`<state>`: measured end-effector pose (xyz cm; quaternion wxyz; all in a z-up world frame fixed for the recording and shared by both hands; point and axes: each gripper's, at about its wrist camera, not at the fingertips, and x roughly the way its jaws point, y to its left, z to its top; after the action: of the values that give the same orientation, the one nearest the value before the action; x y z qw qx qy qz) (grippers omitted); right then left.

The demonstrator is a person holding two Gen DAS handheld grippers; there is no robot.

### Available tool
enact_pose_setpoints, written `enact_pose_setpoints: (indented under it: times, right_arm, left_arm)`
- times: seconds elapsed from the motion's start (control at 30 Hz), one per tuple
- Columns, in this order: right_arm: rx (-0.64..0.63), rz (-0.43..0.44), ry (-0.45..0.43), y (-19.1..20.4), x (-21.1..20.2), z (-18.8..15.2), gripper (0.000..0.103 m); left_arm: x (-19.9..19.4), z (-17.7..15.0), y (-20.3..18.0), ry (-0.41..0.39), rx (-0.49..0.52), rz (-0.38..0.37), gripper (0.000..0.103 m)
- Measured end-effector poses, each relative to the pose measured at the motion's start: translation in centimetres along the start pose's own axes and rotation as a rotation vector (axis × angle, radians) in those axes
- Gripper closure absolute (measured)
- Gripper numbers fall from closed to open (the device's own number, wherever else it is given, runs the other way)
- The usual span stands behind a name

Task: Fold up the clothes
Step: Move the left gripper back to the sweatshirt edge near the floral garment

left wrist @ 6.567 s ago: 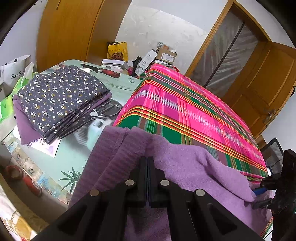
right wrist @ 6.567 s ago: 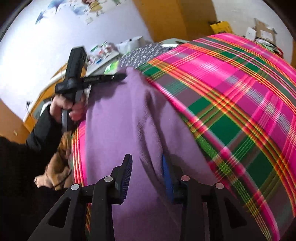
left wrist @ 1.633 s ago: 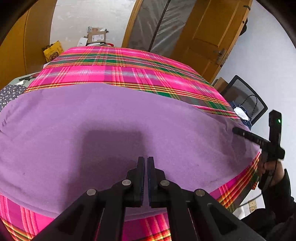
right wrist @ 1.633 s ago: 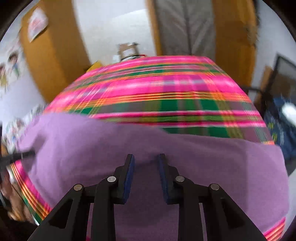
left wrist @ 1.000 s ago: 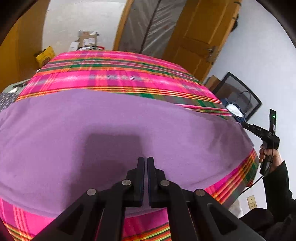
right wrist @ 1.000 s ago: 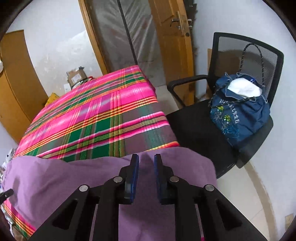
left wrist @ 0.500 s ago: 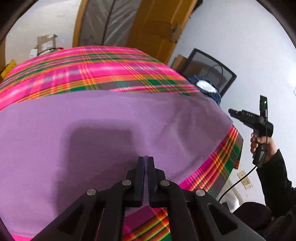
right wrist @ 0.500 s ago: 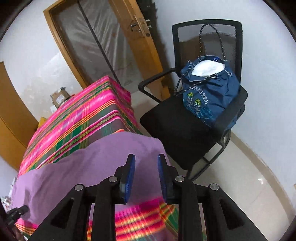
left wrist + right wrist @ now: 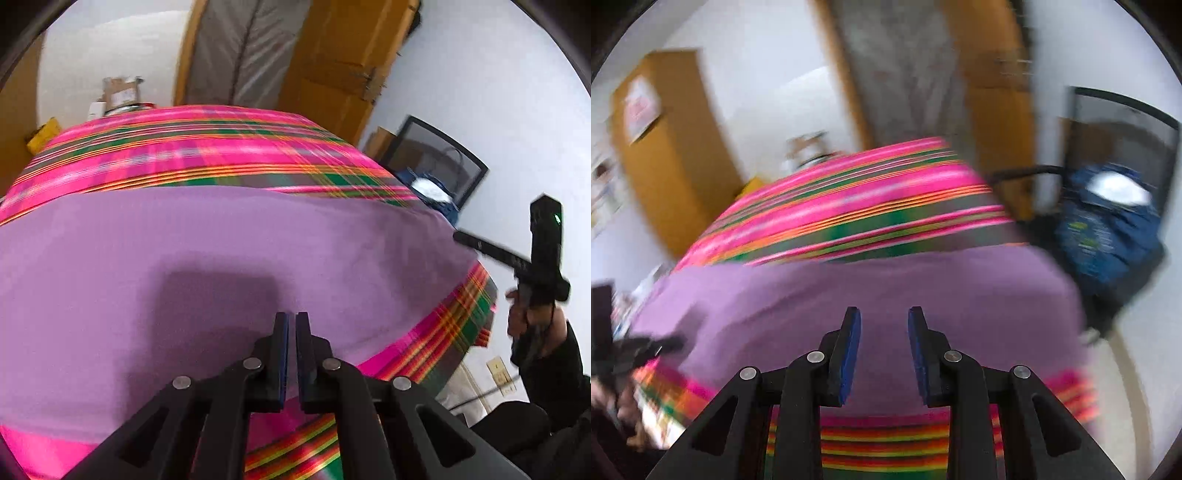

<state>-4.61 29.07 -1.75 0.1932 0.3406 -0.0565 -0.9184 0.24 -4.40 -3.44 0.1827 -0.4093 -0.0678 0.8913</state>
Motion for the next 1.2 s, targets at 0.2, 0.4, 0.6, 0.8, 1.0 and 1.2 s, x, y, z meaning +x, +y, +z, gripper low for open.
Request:
enact_pose_setpoints:
  times: [0.2, 0.4, 0.6, 0.8, 1.0, 1.2]
  right_arm:
    - [-0.233, 0.107, 0.028, 7.2, 2.4, -1.7, 0.075]
    - [-0.285, 0.126, 0.055, 8.8, 3.5, -1.9, 0.075]
    - [-0.287, 0.152, 0.037, 9.8, 3.8, -0.6, 0.075]
    - [-0.281, 0.221, 0.087, 11.8, 5.6, 0.0, 0.075]
    - [-0.319, 0.254, 0.124, 13.6, 6.6, 0.0, 0.075]
    - [-0.334, 0.258, 0.119, 14.4, 6.8, 0.3, 0.075]
  left_arm:
    - [-1.6, -1.6, 3.4, -0.036, -0.09, 0.105, 0.1]
    - [-2.7, -2.9, 5.3, -0.053, -0.16, 0.111, 0.1]
    - [-5.0, -2.7, 8.7, -0.116, -0.234, 0.221, 0.1]
    - [-8.7, -3.4, 14.3, -0.196, -0.36, 0.383, 0.1]
    - [-13.0, -4.3, 19.7, -0.284, -0.487, 0.531, 0.1]
    - [-15.7, -6.5, 24.4, -0.321, -0.665, 0.589, 0.086]
